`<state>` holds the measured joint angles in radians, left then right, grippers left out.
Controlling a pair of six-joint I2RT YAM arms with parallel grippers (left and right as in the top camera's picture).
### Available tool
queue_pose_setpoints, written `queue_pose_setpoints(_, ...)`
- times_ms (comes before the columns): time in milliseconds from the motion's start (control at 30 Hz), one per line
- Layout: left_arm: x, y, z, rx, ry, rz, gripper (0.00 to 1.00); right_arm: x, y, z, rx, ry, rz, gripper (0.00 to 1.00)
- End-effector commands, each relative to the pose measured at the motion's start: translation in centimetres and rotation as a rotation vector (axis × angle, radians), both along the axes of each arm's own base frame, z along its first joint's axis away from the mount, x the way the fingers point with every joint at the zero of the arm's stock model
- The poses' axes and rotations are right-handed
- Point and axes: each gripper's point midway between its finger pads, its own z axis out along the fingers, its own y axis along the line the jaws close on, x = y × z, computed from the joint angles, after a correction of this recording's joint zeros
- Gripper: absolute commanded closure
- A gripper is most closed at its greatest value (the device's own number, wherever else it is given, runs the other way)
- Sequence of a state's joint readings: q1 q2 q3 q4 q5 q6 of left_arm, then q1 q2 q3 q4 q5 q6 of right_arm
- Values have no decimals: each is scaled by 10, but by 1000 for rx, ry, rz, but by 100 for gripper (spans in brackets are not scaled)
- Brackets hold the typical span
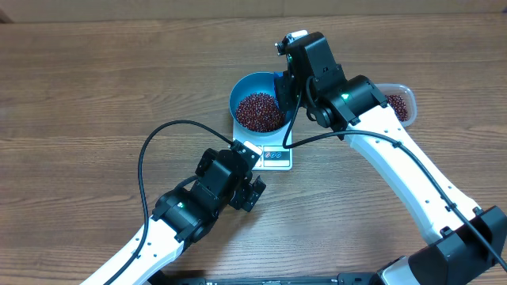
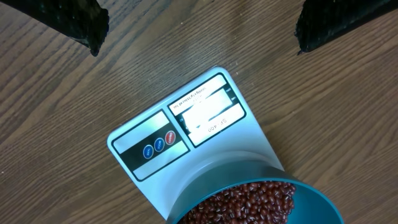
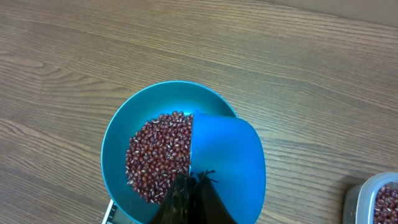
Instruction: Scoop item into bowl and weigh 150g on scale
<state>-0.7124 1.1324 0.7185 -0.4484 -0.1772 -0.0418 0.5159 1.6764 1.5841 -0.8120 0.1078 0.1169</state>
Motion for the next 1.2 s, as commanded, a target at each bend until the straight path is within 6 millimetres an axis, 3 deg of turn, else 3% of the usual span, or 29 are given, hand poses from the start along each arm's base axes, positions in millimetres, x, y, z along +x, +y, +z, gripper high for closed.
queue_pose_setpoints(0,1,5,-2,21,-11,-1,0,0,-1,27,13,-58,25,96)
queue_pose_setpoints(1167,1,5,-2,21,-11,-1,0,-5,-2,22,-65,-59,119,96)
